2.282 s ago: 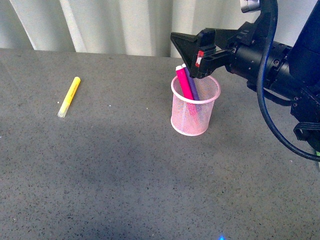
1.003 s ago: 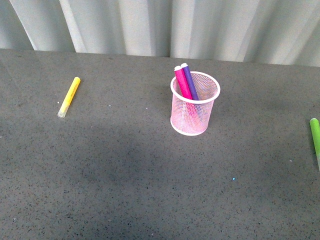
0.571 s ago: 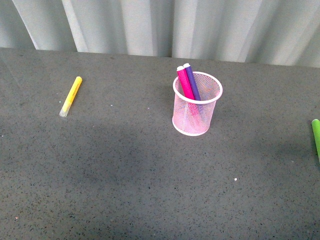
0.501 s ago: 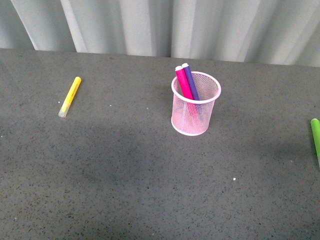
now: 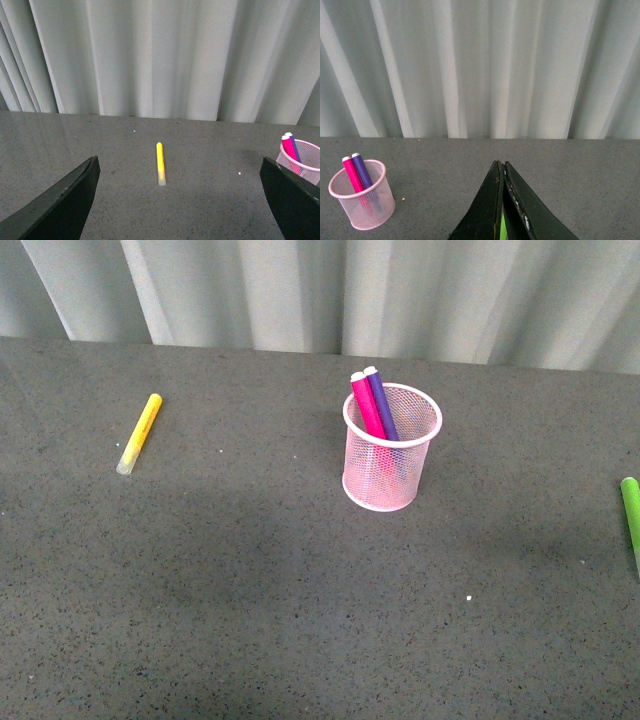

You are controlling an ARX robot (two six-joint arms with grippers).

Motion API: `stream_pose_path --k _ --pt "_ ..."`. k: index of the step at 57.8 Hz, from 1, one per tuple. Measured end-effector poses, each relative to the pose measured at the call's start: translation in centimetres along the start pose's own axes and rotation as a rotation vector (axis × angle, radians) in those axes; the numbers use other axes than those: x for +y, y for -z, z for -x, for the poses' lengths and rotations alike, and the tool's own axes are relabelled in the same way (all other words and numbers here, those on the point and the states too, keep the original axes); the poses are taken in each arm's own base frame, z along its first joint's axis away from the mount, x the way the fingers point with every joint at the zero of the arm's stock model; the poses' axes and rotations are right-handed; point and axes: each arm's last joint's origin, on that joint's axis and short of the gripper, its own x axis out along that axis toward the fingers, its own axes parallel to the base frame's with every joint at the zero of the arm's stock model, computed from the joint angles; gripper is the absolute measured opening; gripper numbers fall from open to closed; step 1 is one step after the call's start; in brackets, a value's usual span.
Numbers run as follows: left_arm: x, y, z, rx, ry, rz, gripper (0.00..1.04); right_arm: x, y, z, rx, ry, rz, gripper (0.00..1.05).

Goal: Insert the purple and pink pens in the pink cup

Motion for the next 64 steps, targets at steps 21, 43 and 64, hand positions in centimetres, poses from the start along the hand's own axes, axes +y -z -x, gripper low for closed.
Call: stream_pose_path --k 21,43,64 --pt "0.0 0.0 0.0 0.0 0.0 0.0 0.98 1.6 0.0 0.9 -0.003 -0.009 -0.003 0.04" --pt "0.0 0.0 0.0 0.0 0.0 0.0 0.98 1.5 0.3 2.0 0.004 -0.008 -0.003 0.03" --pt "0.0 0.0 0.0 0.0 0.0 0.0 0.98 1.5 0.3 2.0 0.004 -0.008 -0.003 0.14"
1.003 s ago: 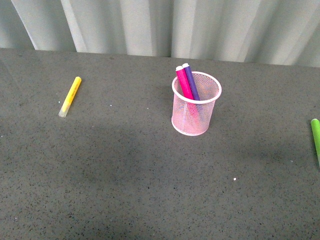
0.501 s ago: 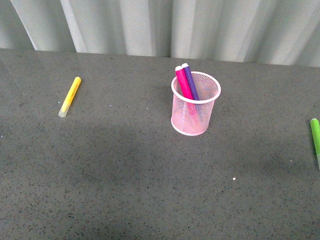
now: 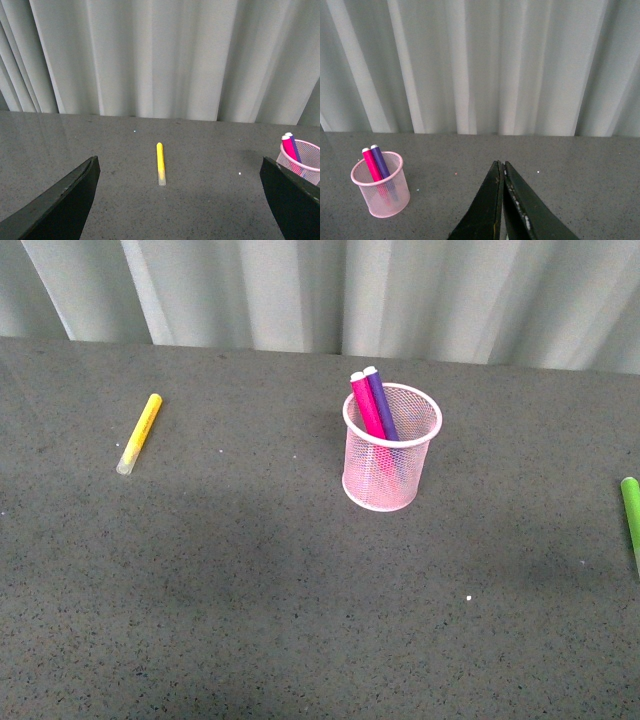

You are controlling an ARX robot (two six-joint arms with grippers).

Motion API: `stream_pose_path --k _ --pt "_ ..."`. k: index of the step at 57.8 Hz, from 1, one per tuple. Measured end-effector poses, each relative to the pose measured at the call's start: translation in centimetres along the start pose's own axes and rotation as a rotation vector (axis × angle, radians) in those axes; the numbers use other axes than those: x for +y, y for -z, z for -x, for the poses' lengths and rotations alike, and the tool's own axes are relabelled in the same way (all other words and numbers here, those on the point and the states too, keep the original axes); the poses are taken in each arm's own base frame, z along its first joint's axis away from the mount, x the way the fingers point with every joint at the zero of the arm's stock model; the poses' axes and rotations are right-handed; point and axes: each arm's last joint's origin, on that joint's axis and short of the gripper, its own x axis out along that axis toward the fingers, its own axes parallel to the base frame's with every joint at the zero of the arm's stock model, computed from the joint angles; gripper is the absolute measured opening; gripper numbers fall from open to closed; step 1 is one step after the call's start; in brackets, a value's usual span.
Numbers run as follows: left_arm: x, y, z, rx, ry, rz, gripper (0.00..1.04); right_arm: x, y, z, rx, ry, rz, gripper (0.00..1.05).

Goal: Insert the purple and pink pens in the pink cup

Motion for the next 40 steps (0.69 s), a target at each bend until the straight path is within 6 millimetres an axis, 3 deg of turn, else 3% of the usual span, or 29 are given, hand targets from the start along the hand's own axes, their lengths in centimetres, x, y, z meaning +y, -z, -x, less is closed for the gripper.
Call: stream_pose_path --k 29,40 --pt "0.0 0.0 0.0 0.0 0.0 0.0 0.98 0.0 0.0 0.0 0.0 0.0 -0.001 0.99" --pt "0.0 0.0 0.0 0.0 0.0 0.0 0.98 0.0 0.0 0.0 0.0 0.0 0.0 0.98"
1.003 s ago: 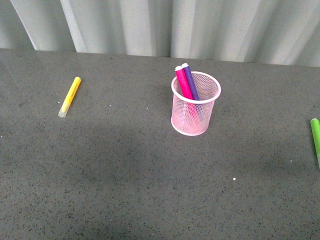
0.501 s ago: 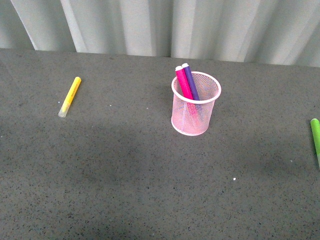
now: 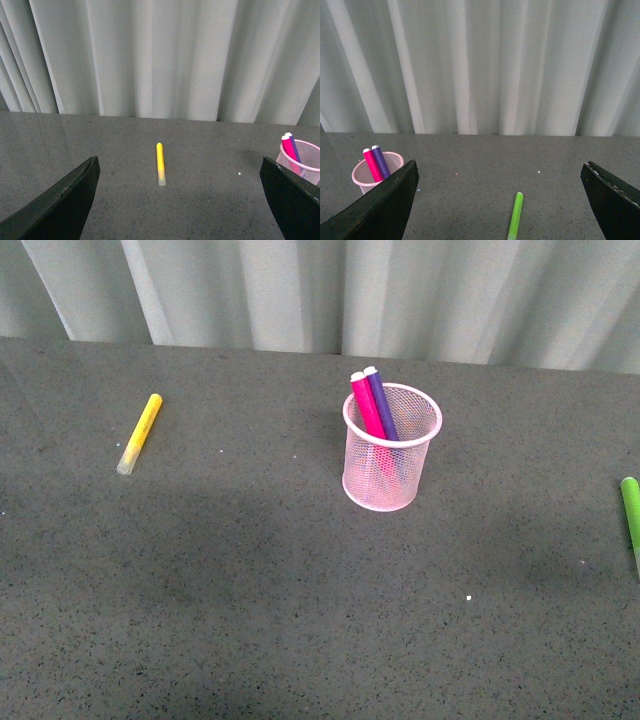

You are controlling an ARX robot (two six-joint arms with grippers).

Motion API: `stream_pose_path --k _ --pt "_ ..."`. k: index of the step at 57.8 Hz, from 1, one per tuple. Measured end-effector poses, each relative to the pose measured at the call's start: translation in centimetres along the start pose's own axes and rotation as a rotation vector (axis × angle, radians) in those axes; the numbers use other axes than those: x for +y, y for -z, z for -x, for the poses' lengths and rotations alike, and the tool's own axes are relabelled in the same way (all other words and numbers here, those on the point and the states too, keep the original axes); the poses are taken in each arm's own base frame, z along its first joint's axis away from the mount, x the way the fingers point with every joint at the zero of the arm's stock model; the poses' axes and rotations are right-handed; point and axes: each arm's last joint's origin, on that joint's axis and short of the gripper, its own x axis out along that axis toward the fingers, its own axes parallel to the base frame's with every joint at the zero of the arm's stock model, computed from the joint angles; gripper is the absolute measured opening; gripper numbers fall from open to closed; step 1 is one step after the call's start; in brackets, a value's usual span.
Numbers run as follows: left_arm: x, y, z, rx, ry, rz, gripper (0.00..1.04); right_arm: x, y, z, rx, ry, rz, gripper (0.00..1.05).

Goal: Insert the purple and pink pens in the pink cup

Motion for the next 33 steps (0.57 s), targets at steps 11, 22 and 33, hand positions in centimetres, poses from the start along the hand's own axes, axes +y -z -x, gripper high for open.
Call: stream_pose_path --k 11,22,33 --pt "0.0 0.0 0.0 0.0 0.0 0.0 0.98 0.0 0.0 0.0 0.0 0.0 0.0 0.98" --pt "0.0 0.0 0.0 0.0 0.0 0.0 0.98 0.0 0.0 0.0 0.0 0.0 0.0 0.98" --pt "0.0 0.0 0.0 0.0 0.0 0.0 0.98 0.0 0.0 0.0 0.0 0.0 0.0 0.98"
